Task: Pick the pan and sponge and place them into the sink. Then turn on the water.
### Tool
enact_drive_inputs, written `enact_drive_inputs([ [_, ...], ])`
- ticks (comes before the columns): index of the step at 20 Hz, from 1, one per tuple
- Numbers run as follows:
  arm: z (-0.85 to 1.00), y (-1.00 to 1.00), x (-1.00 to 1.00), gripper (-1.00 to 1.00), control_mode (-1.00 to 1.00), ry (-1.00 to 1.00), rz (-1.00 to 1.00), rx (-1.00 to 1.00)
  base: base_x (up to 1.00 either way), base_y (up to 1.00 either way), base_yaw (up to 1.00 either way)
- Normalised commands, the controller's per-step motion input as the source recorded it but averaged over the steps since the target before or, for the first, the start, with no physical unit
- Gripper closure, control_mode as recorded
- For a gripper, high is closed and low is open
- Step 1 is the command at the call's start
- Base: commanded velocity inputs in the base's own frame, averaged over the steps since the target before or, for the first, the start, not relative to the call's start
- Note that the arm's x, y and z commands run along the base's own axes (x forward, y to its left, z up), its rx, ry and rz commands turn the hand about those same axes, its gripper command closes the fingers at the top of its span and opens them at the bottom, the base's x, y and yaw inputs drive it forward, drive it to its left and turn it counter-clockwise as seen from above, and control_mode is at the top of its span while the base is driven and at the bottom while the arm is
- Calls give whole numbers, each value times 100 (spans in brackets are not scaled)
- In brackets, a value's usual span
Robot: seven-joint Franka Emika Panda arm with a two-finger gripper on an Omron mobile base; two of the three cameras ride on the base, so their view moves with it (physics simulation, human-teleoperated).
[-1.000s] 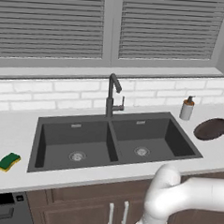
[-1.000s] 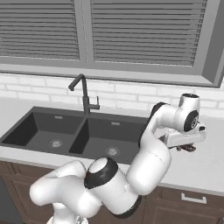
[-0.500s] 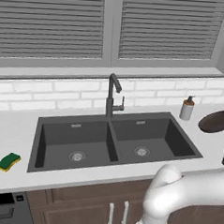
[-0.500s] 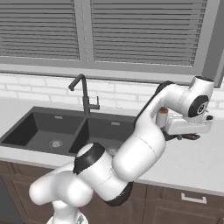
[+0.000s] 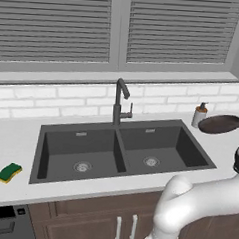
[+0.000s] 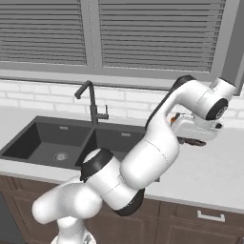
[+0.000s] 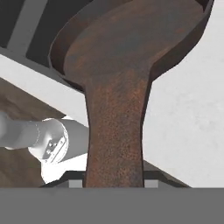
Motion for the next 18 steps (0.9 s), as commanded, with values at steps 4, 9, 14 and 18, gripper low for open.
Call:
enact_drive_inputs([
  [4,-21,97,0,100,-100,-12,2,14,0,0,0],
  [9,-54,97,0,100,-100,-31,0,10,0,0,0],
  [14,-35,72,2,100,-100,-13,0,3,0,0,0],
  [18,-13,29,25,100,-100,18,7,-4,0,0,0],
])
